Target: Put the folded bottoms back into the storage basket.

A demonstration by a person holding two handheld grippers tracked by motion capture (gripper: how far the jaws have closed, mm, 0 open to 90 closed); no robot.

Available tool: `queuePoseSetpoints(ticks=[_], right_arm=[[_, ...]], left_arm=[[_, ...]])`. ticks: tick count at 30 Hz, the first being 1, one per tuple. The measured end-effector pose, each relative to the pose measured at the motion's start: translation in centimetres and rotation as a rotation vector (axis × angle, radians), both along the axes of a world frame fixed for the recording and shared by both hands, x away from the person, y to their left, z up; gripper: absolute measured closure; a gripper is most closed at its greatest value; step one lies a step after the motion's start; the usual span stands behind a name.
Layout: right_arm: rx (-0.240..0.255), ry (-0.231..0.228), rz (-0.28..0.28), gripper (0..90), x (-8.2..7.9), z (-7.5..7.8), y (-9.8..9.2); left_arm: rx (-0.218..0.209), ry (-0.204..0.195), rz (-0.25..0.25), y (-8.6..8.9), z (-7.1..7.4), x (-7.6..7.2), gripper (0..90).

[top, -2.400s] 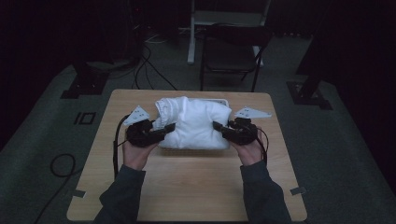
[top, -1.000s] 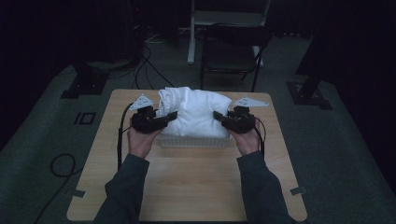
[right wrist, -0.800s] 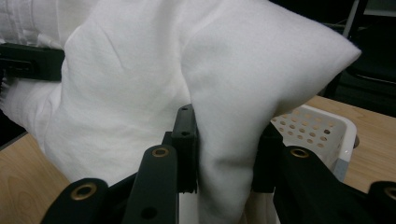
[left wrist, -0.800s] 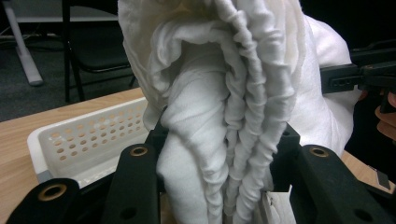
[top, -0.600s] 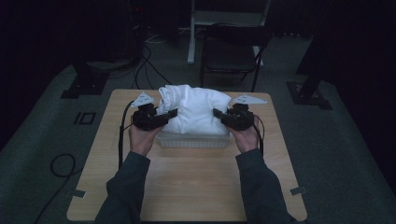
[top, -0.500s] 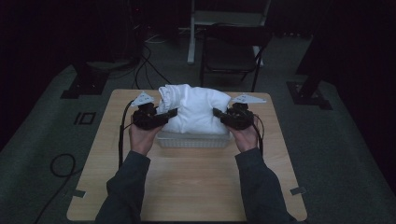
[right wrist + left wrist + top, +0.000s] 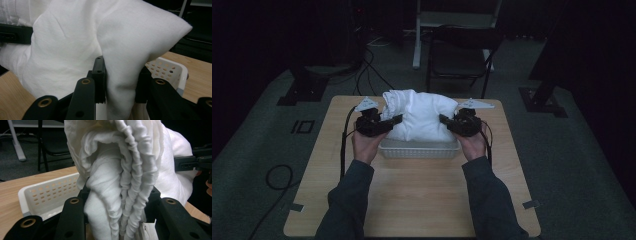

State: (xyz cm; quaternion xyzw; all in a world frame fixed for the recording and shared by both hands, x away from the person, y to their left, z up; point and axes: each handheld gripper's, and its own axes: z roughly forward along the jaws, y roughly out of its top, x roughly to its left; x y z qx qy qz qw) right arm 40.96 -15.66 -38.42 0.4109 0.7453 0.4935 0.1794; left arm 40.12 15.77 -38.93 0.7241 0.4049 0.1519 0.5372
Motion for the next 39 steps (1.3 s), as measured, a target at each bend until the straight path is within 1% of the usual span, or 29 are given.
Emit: queuePoseSetpoints(ticks=[8, 16, 29, 39], right_arm=[[0.006, 0.013, -0.009, 69.9, 0.6, -0.5, 0.0], [0.011, 0.018, -0.014, 69.9, 1.1, -0.8, 0.2], [-0.001, 0.029, -0.029, 69.9, 1.9, -1.5, 0.4], [-0.001, 0.039, -0.035, 69.9, 2.3, -2.0, 0.5]], left_arm=[[-0.007, 0.02, 0.007, 0.0, -0.5, 0.6, 57.7], [-0.009, 0.029, 0.017, 0.0, -0.7, 1.0, 57.7], [-0.017, 0.056, 0.033, -0.1, -1.5, 2.0, 57.7], [-0.021, 0.066, 0.04, 0.0, -2.0, 2.6, 57.7]])
